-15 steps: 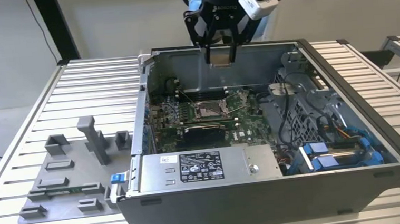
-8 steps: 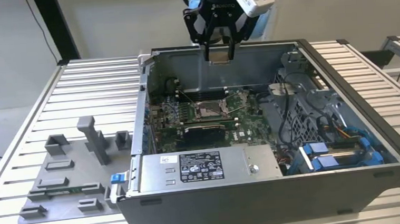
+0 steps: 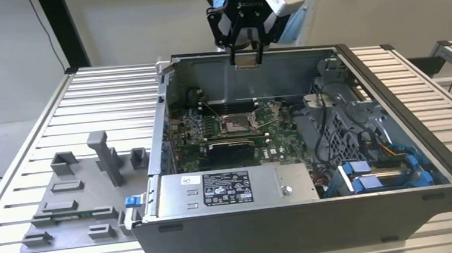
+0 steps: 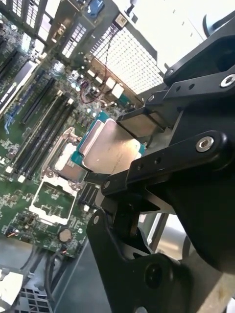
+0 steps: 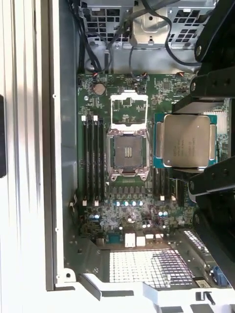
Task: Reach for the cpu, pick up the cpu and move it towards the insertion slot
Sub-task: 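Pick up the cpu and move it towards the insertion slot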
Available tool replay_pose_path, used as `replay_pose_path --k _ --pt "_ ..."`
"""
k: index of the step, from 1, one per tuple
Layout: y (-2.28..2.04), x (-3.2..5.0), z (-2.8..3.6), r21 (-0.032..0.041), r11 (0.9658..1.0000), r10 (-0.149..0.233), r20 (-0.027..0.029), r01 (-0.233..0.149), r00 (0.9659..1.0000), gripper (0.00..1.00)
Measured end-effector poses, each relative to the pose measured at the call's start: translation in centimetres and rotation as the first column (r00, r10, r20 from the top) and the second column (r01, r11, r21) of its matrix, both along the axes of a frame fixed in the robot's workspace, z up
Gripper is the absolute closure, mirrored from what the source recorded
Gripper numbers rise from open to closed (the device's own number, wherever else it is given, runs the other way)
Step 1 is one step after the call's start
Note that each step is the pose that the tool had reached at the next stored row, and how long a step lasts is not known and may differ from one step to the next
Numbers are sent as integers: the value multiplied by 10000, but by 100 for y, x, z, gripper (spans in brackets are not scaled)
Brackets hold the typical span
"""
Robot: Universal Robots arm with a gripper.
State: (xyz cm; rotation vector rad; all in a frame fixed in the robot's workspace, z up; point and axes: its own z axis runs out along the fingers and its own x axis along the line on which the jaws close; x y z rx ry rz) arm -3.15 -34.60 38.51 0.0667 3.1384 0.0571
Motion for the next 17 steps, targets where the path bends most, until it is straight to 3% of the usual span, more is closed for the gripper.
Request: replay_pose_path --k 8,14,17 --pt "238 15 -29 -4 10000 36 18 -36 10000 100" --pt "321 15 -57 -36 9986 520 68 -520 9986 100" --pt "397 15 -71 -40 9981 621 90 -621 9980 100"
